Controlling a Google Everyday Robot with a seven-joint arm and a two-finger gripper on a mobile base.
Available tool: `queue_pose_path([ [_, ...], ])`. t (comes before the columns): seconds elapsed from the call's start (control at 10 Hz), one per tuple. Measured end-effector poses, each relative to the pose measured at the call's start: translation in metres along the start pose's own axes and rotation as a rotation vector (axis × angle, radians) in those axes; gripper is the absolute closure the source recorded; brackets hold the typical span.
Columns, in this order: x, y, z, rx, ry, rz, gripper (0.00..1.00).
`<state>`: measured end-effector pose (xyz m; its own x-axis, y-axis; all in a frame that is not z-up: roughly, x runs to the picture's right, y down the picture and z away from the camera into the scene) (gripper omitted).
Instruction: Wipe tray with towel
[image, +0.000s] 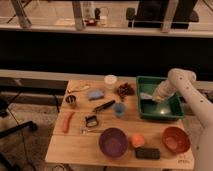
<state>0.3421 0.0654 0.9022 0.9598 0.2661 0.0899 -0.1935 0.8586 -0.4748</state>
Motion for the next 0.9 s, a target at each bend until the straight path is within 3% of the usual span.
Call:
queue_pose_path([
  [0.5,0.036,0.045,-0.019,-0.033,0.042,0.042,1.00],
  [0.9,0.052,0.057,-0.028,-0.032,0.103,0.056,1.00],
])
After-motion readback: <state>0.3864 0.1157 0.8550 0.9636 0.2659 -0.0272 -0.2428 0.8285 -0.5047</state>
